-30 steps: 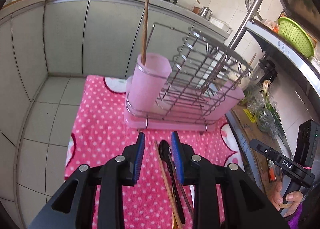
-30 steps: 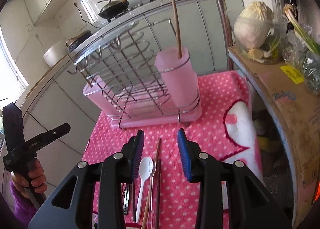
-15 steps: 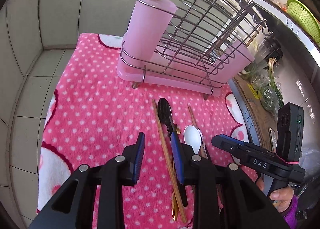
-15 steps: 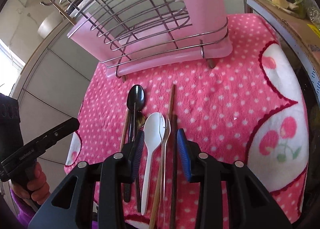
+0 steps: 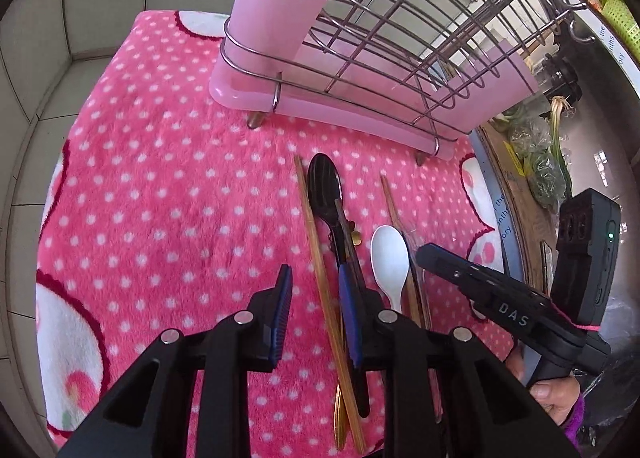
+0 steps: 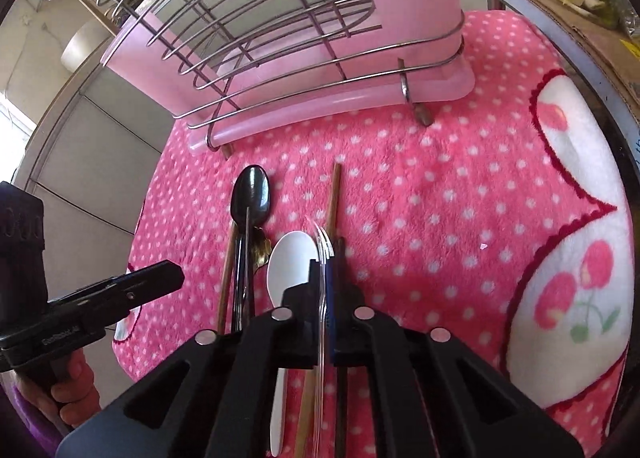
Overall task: Organize utensils
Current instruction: 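Grasp a wooden chopstick with the left tool while the right tool grasps a clear plastic fork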
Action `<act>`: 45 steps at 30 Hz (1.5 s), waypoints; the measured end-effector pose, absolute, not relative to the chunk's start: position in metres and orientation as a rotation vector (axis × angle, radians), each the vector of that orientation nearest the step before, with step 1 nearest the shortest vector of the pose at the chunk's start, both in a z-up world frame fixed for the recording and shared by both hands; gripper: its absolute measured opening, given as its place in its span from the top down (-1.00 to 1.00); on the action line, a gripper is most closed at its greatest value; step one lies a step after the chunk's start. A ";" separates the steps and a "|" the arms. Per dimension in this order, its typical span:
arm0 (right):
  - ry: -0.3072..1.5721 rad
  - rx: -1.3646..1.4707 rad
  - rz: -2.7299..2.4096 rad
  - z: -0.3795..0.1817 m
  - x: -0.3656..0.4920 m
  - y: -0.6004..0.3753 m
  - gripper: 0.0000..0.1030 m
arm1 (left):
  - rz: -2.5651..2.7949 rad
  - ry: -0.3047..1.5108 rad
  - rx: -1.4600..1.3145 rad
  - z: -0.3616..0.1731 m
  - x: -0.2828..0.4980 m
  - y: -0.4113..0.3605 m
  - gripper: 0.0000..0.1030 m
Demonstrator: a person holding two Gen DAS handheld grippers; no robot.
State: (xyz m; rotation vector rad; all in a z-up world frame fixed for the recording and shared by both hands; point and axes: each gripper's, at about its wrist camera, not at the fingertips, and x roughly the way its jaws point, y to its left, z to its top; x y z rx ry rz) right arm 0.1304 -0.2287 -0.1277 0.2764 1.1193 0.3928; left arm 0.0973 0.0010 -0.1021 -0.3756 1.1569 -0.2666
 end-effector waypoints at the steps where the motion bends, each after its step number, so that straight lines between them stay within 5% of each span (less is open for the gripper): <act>1: 1.112 0.288 0.393 -0.125 0.129 -0.234 0.94 | -0.266 1.164 -0.380 -0.105 0.100 0.001 0.58; 11: 1.070 0.386 0.328 -0.117 0.124 -0.286 0.95 | -0.247 1.225 -0.284 -0.122 0.121 -0.023 0.58; 16: 1.086 0.419 0.314 -0.127 0.124 -0.293 0.95 | -0.223 1.222 -0.224 -0.126 0.126 -0.036 0.86; 34: 1.163 0.453 0.307 -0.139 0.128 -0.302 0.93 | -0.185 1.292 -0.173 -0.127 0.124 0.016 0.84; 40: 1.189 0.407 0.322 -0.134 0.132 -0.304 0.56 | -0.192 1.337 -0.138 -0.130 0.141 0.009 0.82; 45: 1.213 0.373 0.306 -0.133 0.140 -0.301 0.56 | -0.196 1.370 -0.080 -0.131 0.155 -0.003 0.82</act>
